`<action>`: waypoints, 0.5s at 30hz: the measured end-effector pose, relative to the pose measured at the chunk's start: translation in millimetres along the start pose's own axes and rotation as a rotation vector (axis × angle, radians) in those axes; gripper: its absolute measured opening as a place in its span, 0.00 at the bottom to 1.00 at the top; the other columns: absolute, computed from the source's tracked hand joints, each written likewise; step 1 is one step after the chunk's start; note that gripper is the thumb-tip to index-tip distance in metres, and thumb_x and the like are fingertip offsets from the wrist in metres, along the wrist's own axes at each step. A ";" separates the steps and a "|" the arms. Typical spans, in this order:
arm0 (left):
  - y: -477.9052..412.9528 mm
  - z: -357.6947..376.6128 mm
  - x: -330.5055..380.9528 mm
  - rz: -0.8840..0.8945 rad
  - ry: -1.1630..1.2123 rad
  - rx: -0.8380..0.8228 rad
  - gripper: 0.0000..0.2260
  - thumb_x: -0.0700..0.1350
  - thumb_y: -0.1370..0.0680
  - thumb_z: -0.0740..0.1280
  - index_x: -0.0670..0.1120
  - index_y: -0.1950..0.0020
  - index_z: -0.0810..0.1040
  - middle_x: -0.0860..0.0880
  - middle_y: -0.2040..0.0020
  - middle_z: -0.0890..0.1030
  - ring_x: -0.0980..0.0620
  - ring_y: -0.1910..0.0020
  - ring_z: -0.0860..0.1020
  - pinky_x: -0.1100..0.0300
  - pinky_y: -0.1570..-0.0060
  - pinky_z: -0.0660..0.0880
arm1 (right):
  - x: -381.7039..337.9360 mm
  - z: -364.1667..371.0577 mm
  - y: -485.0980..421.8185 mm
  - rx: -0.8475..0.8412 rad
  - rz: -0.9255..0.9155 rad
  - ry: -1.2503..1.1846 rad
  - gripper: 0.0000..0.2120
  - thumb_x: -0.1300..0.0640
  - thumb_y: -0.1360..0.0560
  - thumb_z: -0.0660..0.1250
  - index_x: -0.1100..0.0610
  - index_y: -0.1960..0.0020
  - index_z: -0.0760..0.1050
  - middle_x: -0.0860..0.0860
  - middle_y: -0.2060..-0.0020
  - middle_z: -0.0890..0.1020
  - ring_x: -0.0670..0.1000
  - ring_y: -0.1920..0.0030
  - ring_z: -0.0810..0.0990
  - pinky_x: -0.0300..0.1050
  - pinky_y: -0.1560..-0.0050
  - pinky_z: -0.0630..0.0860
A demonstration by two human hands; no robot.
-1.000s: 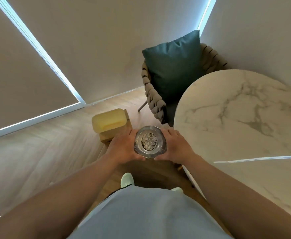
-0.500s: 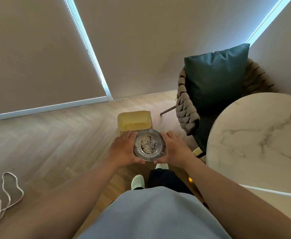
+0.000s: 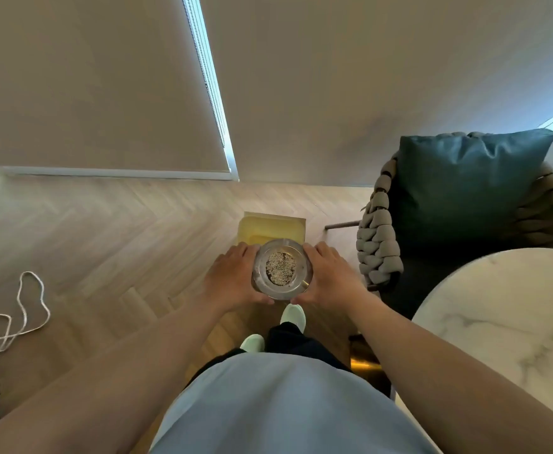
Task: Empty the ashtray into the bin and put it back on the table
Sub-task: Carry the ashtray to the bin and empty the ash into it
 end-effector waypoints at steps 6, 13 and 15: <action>-13.5 0.8 -2.6 -0.004 -0.002 0.001 0.49 0.70 0.46 0.76 0.50 0.31 0.65 0.51 0.42 0.73 0.49 0.43 0.73 0.50 0.46 0.72 | 5.0 -1.7 -16.8 -0.034 0.007 0.002 0.52 0.35 0.43 0.80 0.50 0.28 0.58 0.52 0.39 0.70 0.54 0.38 0.69 0.53 0.37 0.71; -37.2 14.2 -26.3 0.023 -0.008 -0.048 0.49 0.71 0.46 0.75 0.50 0.33 0.64 0.51 0.43 0.73 0.49 0.44 0.73 0.51 0.47 0.73 | 13.7 22.0 -42.2 -0.059 0.061 -0.016 0.53 0.34 0.45 0.79 0.49 0.29 0.58 0.51 0.40 0.70 0.53 0.40 0.69 0.53 0.39 0.72; -44.6 17.1 -32.6 0.047 -0.015 -0.063 0.49 0.71 0.46 0.76 0.51 0.33 0.64 0.51 0.43 0.73 0.49 0.44 0.73 0.51 0.47 0.72 | 14.1 29.3 -47.6 -0.050 0.078 -0.038 0.53 0.34 0.45 0.79 0.49 0.29 0.57 0.51 0.39 0.70 0.53 0.39 0.69 0.52 0.39 0.72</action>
Point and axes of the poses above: each hand's wrist, its own y-axis away from the middle knuckle, its own z-axis out of the palm, x = y × z, the point moved 9 cm from there along -y, towards the middle knuckle
